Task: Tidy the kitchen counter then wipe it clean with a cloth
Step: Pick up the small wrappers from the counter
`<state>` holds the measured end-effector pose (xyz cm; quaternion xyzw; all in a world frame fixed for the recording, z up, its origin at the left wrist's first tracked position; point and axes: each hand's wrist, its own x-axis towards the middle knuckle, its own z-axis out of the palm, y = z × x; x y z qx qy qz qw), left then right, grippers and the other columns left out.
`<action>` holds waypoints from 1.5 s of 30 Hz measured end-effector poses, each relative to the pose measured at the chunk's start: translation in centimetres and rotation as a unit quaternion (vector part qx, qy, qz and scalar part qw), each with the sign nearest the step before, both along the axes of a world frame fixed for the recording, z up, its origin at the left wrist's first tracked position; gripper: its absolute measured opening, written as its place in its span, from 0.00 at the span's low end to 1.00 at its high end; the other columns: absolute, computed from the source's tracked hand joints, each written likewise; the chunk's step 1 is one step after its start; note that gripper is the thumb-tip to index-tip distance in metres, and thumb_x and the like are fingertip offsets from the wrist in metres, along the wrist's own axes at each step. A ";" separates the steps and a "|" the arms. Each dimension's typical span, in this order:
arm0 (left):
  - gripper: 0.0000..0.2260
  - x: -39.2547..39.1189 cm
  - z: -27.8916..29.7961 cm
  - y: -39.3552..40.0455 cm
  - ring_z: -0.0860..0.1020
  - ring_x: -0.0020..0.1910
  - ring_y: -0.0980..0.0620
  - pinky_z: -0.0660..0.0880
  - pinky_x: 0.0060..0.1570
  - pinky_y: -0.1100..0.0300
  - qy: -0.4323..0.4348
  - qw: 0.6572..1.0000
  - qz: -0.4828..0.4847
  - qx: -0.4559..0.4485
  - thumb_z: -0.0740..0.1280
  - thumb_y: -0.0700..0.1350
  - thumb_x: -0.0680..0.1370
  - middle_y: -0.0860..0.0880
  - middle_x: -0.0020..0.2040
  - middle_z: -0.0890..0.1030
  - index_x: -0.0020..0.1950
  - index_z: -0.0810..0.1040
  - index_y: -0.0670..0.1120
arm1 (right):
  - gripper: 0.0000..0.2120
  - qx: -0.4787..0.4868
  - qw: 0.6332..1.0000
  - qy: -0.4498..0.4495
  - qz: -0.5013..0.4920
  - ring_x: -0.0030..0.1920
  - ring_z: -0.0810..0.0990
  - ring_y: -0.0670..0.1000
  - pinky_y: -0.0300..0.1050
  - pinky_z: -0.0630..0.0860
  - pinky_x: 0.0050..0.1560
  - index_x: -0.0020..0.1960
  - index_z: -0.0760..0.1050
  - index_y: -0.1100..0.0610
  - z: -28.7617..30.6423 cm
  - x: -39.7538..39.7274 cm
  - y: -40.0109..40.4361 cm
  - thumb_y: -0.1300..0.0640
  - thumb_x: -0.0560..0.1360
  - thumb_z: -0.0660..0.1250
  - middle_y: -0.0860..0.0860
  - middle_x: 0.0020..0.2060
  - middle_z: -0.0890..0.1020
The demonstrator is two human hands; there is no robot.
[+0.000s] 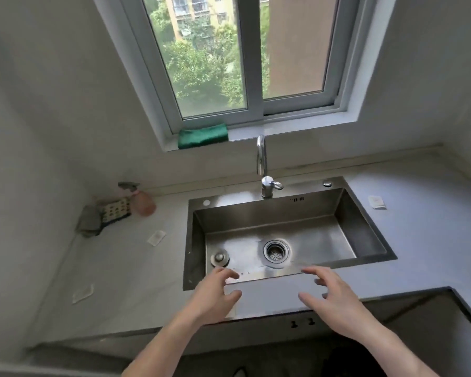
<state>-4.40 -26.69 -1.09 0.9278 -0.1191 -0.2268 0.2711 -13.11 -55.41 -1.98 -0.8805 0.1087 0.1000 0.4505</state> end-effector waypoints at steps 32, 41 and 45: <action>0.24 12.1 -10.9 36.0 0.53 0.81 0.44 0.61 0.75 0.55 0.180 0.919 0.276 0.216 0.60 0.50 0.74 0.42 0.76 0.65 0.69 0.69 0.44 | 0.30 -0.157 0.940 0.078 0.294 0.71 0.71 0.50 0.45 0.69 0.70 0.76 0.66 0.48 -4.8 23.2 30.8 0.48 0.76 0.68 0.47 0.74 0.67; 0.39 12.4 -21.0 41.1 0.46 0.82 0.42 0.56 0.77 0.42 0.208 0.912 0.254 0.245 0.52 0.52 0.73 0.50 0.83 0.39 0.82 0.43 0.42 | 0.35 -0.226 0.901 0.072 0.364 0.79 0.57 0.62 0.52 0.61 0.77 0.81 0.58 0.54 -10.6 31.8 39.2 0.50 0.78 0.67 0.57 0.81 0.53; 0.39 12.5 -15.7 38.4 0.48 0.81 0.36 0.59 0.77 0.44 0.217 0.922 0.220 0.234 0.58 0.52 0.79 0.52 0.82 0.34 0.82 0.39 0.44 | 0.31 -0.265 0.877 0.063 0.396 0.79 0.52 0.61 0.61 0.65 0.73 0.79 0.59 0.52 -12.7 34.0 41.7 0.48 0.79 0.64 0.54 0.81 0.51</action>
